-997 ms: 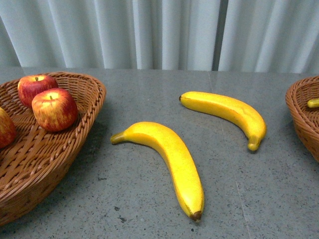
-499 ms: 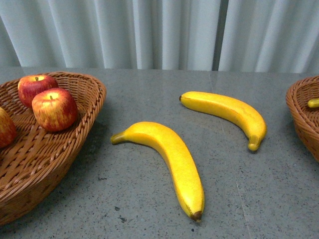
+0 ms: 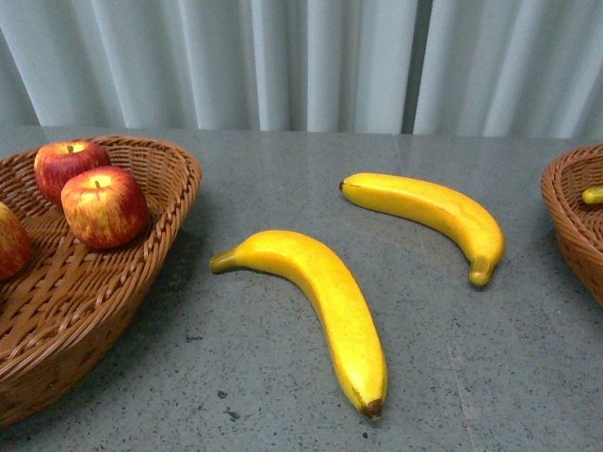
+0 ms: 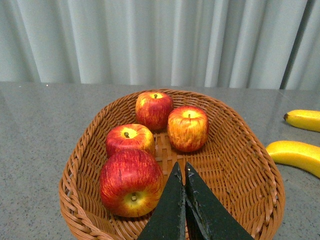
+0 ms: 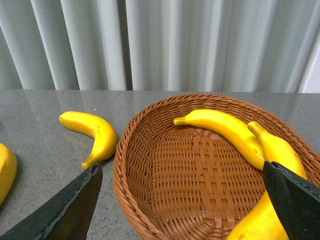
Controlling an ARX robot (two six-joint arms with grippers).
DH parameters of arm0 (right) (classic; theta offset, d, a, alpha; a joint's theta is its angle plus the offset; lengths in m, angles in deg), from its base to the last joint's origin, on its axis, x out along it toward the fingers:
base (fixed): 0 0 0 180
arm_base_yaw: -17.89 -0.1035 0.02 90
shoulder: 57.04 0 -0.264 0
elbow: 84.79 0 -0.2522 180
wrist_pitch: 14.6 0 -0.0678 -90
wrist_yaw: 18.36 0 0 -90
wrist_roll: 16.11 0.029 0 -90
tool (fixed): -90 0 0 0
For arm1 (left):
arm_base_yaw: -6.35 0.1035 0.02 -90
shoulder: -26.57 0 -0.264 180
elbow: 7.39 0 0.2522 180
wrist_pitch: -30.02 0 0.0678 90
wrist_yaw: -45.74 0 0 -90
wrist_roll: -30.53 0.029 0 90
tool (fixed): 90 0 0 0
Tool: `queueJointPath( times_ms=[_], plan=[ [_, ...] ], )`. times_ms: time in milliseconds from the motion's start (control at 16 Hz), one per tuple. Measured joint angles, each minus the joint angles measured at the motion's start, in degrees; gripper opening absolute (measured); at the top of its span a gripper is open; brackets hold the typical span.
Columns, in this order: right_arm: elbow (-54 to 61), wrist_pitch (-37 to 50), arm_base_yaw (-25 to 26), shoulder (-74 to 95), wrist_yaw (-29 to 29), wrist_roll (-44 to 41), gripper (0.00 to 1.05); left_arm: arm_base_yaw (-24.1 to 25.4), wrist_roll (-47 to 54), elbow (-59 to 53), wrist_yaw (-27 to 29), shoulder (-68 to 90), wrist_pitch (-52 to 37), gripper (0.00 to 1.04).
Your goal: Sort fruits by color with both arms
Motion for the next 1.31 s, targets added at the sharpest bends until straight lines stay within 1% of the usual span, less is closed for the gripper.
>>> queueJointPath(
  times_ms=[62,125,187,249,374,436,499,561,1247,1309],
  plan=[
    [0.0,0.0,0.0,0.0,0.0,0.0,0.98,0.0,-0.1,0.0,0.0,0.0,0.0,0.10],
    [0.0,0.0,0.0,0.0,0.0,0.0,0.98,0.0,-0.1,0.0,0.0,0.0,0.0,0.46],
    [0.0,0.0,0.0,0.0,0.0,0.0,0.98,0.0,-0.1,0.0,0.0,0.0,0.0,0.66],
    [0.0,0.0,0.0,0.0,0.0,0.0,0.98,0.0,-0.1,0.0,0.0,0.0,0.0,0.75],
    [0.0,0.0,0.0,0.0,0.0,0.0,0.98,0.0,-0.1,0.0,0.0,0.0,0.0,0.97],
    [0.0,0.0,0.0,0.0,0.0,0.0,0.98,0.0,0.0,0.0,0.0,0.0,0.0,1.00],
    [0.0,0.0,0.0,0.0,0.0,0.0,0.98,0.0,-0.1,0.0,0.0,0.0,0.0,0.97],
    [0.0,0.0,0.0,0.0,0.0,0.0,0.98,0.0,-0.1,0.0,0.0,0.0,0.0,0.97],
    [0.0,0.0,0.0,0.0,0.0,0.0,0.98,0.0,-0.1,0.0,0.0,0.0,0.0,0.98],
    [-0.9,-2.4,2.9,2.3,-7.3,1.9,0.98,0.0,-0.1,0.0,0.0,0.0,0.0,0.98]
  ],
)
